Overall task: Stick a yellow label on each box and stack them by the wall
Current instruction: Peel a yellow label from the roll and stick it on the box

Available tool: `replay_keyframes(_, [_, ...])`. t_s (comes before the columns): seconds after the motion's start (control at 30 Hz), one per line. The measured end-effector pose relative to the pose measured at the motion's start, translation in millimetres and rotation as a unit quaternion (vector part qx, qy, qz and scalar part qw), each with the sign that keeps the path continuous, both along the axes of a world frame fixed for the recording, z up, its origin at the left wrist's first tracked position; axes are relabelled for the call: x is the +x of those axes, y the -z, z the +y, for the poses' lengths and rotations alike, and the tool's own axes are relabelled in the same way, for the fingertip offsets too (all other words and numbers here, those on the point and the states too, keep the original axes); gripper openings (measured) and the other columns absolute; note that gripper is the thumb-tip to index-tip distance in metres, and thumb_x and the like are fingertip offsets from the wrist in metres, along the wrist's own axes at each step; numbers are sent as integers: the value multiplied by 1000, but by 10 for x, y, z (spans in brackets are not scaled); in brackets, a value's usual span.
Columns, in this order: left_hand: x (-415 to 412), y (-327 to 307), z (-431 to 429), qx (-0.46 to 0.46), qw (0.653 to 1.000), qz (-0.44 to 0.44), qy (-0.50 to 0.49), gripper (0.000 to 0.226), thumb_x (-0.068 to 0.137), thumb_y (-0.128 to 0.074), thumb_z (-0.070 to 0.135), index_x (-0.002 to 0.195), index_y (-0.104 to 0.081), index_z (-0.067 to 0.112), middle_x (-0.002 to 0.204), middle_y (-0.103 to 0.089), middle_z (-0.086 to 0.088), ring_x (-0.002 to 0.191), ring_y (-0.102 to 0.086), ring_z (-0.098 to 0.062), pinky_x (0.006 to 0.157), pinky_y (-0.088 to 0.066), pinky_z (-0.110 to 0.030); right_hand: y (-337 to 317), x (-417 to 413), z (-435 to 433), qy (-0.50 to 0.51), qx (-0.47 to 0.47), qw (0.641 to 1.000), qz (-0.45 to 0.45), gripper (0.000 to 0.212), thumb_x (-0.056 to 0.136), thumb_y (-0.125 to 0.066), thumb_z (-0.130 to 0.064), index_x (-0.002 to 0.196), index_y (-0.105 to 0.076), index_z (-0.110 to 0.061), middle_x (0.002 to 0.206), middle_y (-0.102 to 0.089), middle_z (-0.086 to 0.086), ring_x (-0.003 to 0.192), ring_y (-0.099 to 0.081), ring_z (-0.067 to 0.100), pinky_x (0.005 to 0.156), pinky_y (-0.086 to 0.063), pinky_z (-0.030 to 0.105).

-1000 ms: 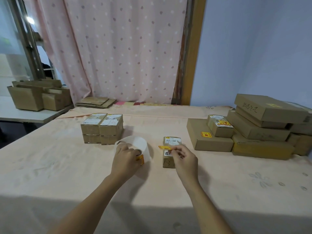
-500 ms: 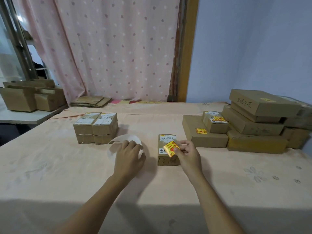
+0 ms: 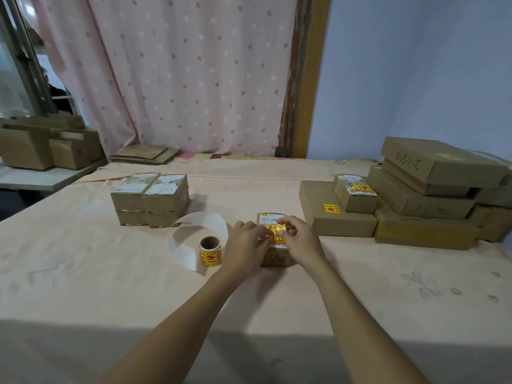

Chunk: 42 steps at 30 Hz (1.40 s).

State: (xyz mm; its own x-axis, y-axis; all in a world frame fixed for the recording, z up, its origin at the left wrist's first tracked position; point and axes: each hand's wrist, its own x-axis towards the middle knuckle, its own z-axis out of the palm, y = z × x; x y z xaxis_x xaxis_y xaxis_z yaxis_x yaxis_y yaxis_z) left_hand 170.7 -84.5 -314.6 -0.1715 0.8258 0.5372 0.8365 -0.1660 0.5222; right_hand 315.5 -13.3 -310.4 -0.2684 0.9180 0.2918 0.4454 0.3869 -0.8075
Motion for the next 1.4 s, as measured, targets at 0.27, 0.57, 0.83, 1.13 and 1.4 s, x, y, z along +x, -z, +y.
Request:
replay_keyframes(0.27, [2,95,104,0,1000,7,-31,21,92,-66,30,107,-78,23,105,-63,-1,98,-42,-21,91,-39,-41,167,35,38,33,74,993,-86,27,94,-62,-19,118,-69,-27,112,-55,-9,108,-55,16,89,-51,35])
replay_keyframes(0.57, [7,172,81,-31,998,-9,-46,21,93,-61,35,108,-76,30,119,-57,2,111,-38,-22,99,-38,-39,257,105,-4,26,47,998,-40,22,98,-60,-26,115,-73,-33,119,-56,-11,107,-54,4,90,-45,24])
replay_keyframes(0.83, [165,165,-111,-130,983,-87,-100,39,98,-48,49,120,-53,16,114,-60,-5,102,-58,-27,78,-47,-39,303,216,-208,119,1,992,29,5,94,-63,-27,96,-67,-26,89,-67,-13,88,-63,12,74,-47,29])
replay_keyframes(1.13, [296,153,-175,-84,970,-224,-51,35,104,-46,37,122,-63,13,115,-67,-2,94,-57,-14,73,-42,-30,287,317,-316,83,-4,994,66,11,92,-68,-37,96,-70,-27,93,-71,-12,88,-65,3,73,-51,26])
replay_keyframes(1.4, [459,9,-23,27,937,-346,31,18,100,-58,27,113,-71,29,106,-73,15,98,-65,4,82,-49,-13,97,429,-276,105,30,984,143,9,93,-71,-35,100,-68,-31,94,-73,-17,90,-67,-5,76,-52,17])
